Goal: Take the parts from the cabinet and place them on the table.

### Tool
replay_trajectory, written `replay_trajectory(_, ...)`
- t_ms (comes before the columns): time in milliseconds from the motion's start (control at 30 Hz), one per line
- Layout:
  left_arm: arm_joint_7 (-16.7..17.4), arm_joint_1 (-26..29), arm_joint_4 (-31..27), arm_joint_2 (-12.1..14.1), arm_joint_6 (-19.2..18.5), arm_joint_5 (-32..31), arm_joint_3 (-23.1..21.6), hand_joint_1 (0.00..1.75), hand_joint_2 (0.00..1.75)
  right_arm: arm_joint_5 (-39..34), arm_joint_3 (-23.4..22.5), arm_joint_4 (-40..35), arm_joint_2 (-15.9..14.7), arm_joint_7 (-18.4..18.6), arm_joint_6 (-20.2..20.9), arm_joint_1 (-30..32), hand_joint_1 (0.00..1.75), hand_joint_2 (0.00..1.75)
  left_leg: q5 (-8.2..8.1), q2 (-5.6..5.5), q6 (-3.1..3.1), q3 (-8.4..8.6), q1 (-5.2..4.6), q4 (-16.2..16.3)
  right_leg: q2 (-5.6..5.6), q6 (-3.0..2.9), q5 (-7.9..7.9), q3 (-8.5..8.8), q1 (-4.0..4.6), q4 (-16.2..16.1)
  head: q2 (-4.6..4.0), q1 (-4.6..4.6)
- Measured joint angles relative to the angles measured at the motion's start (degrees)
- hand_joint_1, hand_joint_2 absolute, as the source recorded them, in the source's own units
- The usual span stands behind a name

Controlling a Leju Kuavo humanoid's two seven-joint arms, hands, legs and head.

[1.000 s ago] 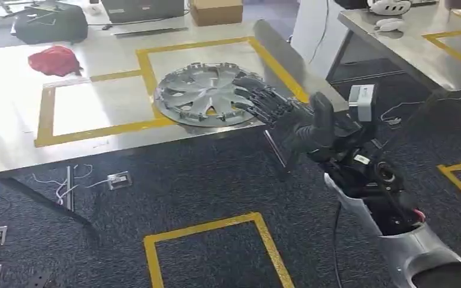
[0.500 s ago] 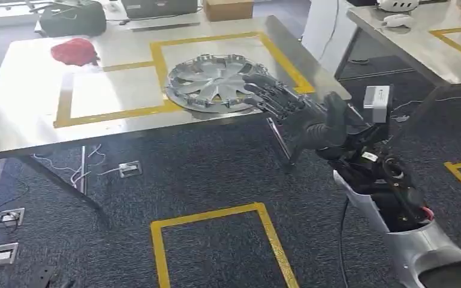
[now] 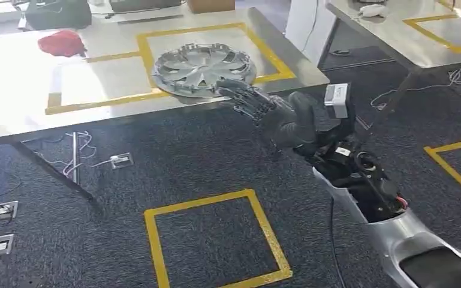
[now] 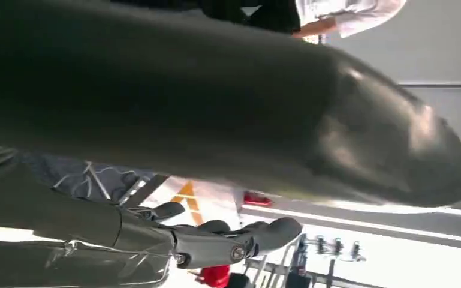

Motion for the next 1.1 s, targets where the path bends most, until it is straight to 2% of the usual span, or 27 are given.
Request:
replay_trajectory(33,0.0,-0.17,0.0,-0.07,0.0,0.0,0.0,0.0,0.0,0.0,0.0,0.13,0.0,-0.07,0.0,-0.02,0.0,0.0,0.5,0.23,0.45,-0.31,0.14,-0.01,0.23,0.16,-1.76,-0.61,-0.4,0.99,0.0,-0.29)
replay_trajectory(67,0.0,-0.21,0.0,-0.04,0.0,0.0,0.02,0.0,0.0,0.04,0.0,0.26,0.0,0.02,0.02,-0.12,0.0,0.0,0.94,0.28,0.99,-0.9,0.15,-0.01,0.32,0.3,-4.98,-1.71,-0.43,4.05,0.0,0.17)
replay_trajectory(100,0.0,-0.15,0.0,-0.09,0.0,-0.02,0.0,0.0,0.0,0.04,0.0,0.41,0.02,0.04,0.0,-0.09,0.0,0.0,1.46,0.3,1.09,-1.48,0.13,0.0,0.42,0.53,-8.73,-3.27,-0.57,9.19,0.0,0.72)
replay_trajectory(133,0.02,-0.11,0.0,-0.11,0.0,-0.11,0.02,0.0,0.0,0.04,0.0,0.54,0.0,0.13,-0.02,-0.01,0.0,0.0,1.94,0.29,1.09,-2.17,0.1,0.02,0.45,0.78,-11.54,-4.77,-0.67,14.42,0.0,0.81)
replay_trajectory(167,0.02,-0.05,0.0,-0.13,-0.02,-0.11,0.02,0.0,0.0,0.04,0.0,0.68,0.0,0.26,0.0,0.14,0.0,0.0,2.47,0.28,1.02,-2.82,0.09,0.04,0.44,0.98,-12.95,-5.62,-0.76,18.48,0.0,0.98)
replay_trajectory(200,0.02,0.04,0.0,-0.13,-0.04,-0.11,0.02,0.0,0.0,0.0,0.02,0.81,0.0,0.35,0.0,0.29,0.0,0.0,2.92,0.23,0.91,-3.38,0.11,0.07,0.44,1.08,-12.58,-5.38,-0.84,19.91,0.0,1.14)
replay_trajectory(233,0.04,0.08,0.0,-0.13,-0.07,-0.11,0.0,0.0,0.0,-0.04,0.02,0.92,0.0,0.39,0.04,0.35,0.0,0.0,3.34,0.16,0.75,-3.96,0.15,0.13,0.44,1.11,-11.24,-4.05,-0.93,19.12,0.0,1.4)
replay_trajectory(267,0.07,0.11,0.0,-0.13,-0.09,-0.09,0.02,0.0,0.0,-0.04,0.02,0.96,0.0,0.44,0.07,0.35,0.0,0.0,3.74,0.06,0.49,-4.5,0.2,0.2,0.45,1.09,-9.05,-1.49,-1.09,15.65,0.0,1.66)
replay_trajectory(300,0.09,0.1,0.0,-0.15,-0.09,0.02,0.02,0.0,0.0,-0.04,0.02,0.96,0.0,0.46,0.15,0.32,0.0,0.0,4.06,-0.03,0.18,-4.85,0.26,0.31,0.49,1.06,-7.11,2.28,-1.23,10.1,0.0,1.9)
replay_trajectory(333,0.09,0.09,0.0,-0.13,-0.09,0.09,0.02,0.0,0.0,-0.04,0.02,0.96,0.0,0.46,0.28,0.22,0.0,0.0,4.29,-0.11,-0.13,-5.02,0.28,0.43,0.74,0.99,-6.61,6.24,-1.33,4.12,0.0,2.19)
replay_trajectory(367,0.09,0.08,0.0,-0.06,-0.09,0.28,0.0,0.0,0.0,-0.04,0.09,1.03,0.09,0.46,0.52,0.06,0.0,0.0,4.62,-0.22,-0.54,-5.44,0.07,0.51,1.24,0.85,-8.07,8.58,-1.04,0.51,0.0,2.53)
replay_trajectory(467,0.04,0.06,0.0,-0.04,-0.11,0.44,0.02,0.0,0.0,-0.02,0.2,1.46,0.31,0.35,0.68,-0.26,0.0,0.0,5.82,-0.29,-1.79,-5.65,0.11,0.22,1.3,0.07,-7.94,7.85,-0.52,0.08,0.0,2.14)
replay_trajectory(500,0.02,0.16,0.0,0.02,-0.13,0.44,0.0,0.0,0.0,-0.02,0.22,1.62,0.46,0.28,0.7,-0.42,0.0,0.0,6.23,-0.38,-2.28,-5.86,0.14,0.13,1.08,-0.75,-7.38,7.47,-0.78,-0.25,0.0,2.14)
replay_trajectory(533,0.02,0.16,0.0,0.04,-0.2,0.44,0.0,0.0,0.0,-0.02,0.26,1.77,0.77,0.24,0.77,-0.78,0.0,0.0,4.91,-0.28,-2.37,-6.44,0.41,1.08,0.66,-1.38,-6.8,7.16,-1.03,-0.45,0.0,1.94)
replay_trajectory(567,0.04,0.15,0.0,0.04,-0.22,0.44,0.02,0.0,0.0,-0.02,0.31,1.9,0.85,0.2,0.76,-0.95,0.0,0.0,1.94,-0.13,-2.47,-7.85,0.37,3.83,0.63,-1.95,-6.34,6.5,-0.94,-0.45,0.0,1.37)
replay_trajectory(633,0.02,0.15,0.0,0.15,-0.31,0.44,0.0,0.0,0.0,0.09,0.28,2.23,0.9,-0.02,0.81,-1.02,0.0,0.0,-4.33,-0.12,-2.75,-11.7,0.38,13.71,0.3,-2.48,-5.41,5.15,-0.73,-0.42,0.0,0.46)
replay_trajectory(667,0.04,0.15,0.0,0.18,-0.35,0.42,0.02,0.0,0.0,0.22,0.33,2.43,0.94,-0.09,0.92,-0.97,0.0,0.0,-5.87,-0.12,-2.88,-13.16,0.35,17.92,0.23,-2.54,-4.97,4.48,-0.58,-0.38,0.0,0.11)
replay_trajectory(700,0.07,0.15,0.0,0.2,-0.35,0.42,0.02,0.0,0.0,0.24,0.37,2.65,1.05,-0.2,1.05,-0.91,0.0,0.0,-5.91,-0.12,-2.89,-13.64,0.35,20.19,0.2,-2.55,-4.51,3.83,-0.45,-0.34,0.0,-0.24)
replay_trajectory(733,0.11,0.16,0.0,0.18,-0.35,0.41,0.02,0.0,0.0,0.24,0.39,2.82,1.09,-0.37,1.09,-0.9,0.0,0.0,-4.75,-0.11,-2.76,-12.82,0.34,19.64,0.2,-2.54,-4.14,3.29,-0.31,-0.33,0.0,-0.35)
replay_trajectory(767,0.11,0.16,0.0,0.18,-0.35,0.42,0.0,0.0,0.0,0.33,0.42,2.99,1.09,-0.61,1.11,-0.92,0.0,0.0,-2.65,-0.11,-2.52,-10.54,0.31,16.51,0.14,-2.47,-3.75,2.81,-0.17,-0.31,0.0,-0.44)
replay_trajectory(833,0.09,0.09,0.0,0.26,-0.24,0.42,0.02,0.0,0.0,0.92,0.42,3.39,1.22,-0.83,1.09,-0.98,0.0,0.0,0.76,-0.08,-1.67,-3.35,0.1,5.53,0.08,-2.28,-3.21,2.32,0.0,-0.28,0.0,-0.55)
replay_trajectory(867,0.09,-0.04,-0.02,0.48,-0.17,0.42,0.0,0.0,0.0,1.14,0.42,3.56,1.25,-0.92,1.07,-1.07,0.0,0.0,0.0,-0.02,-1.23,-0.55,-0.4,1.29,0.02,-2.04,-2.99,2.06,0.24,-0.21,0.0,-0.5)
replay_trajectory(967,0.0,-0.13,-0.02,0.48,0.0,0.42,0.02,0.0,0.0,1.33,0.44,4.11,1.25,-0.92,0.7,-1.37,0.0,0.0,0.41,0.05,-0.59,-0.71,-0.75,0.02,-0.12,-1.04,-2.06,1.79,0.01,-0.2,0.0,-0.44)
replay_trajectory(1000,0.02,-0.09,-0.02,0.48,0.0,0.42,0.02,0.0,0.0,1.38,0.44,4.26,1.25,-0.87,0.59,-1.37,0.0,0.0,0.78,0.04,-0.09,-0.76,-0.7,-0.21,-0.11,-0.63,-1.79,1.78,0.03,-0.33,0.0,-0.39)
replay_trajectory(1033,0.02,-0.07,-0.02,0.35,-0.02,0.42,0.02,0.0,0.0,1.38,0.37,4.41,1.25,-0.9,0.57,-1.45,0.0,0.0,1.42,0.3,0.39,-0.78,0.02,-0.84,0.0,-0.4,-2.42,1.36,-0.02,0.3,0.0,-0.5)
replay_trajectory(1067,0.02,-0.08,-0.02,0.37,-0.02,0.42,0.02,0.0,0.0,1.4,0.35,4.57,1.25,-0.87,0.44,-1.65,0.0,0.0,1.83,0.31,0.71,-1.04,-0.02,-0.98,0.41,-0.01,-4.61,0.59,0.0,2.31,0.0,-0.24)
replay_trajectory(1100,0.02,-0.1,-0.02,0.37,-0.02,0.41,0.02,0.0,0.0,1.62,0.37,4.66,1.27,-0.85,0.31,-1.72,0.0,0.0,2.14,0.37,0.99,-1.46,-0.05,-0.96,0.51,0.21,-7.54,-0.92,-0.16,6.34,0.0,0.18)
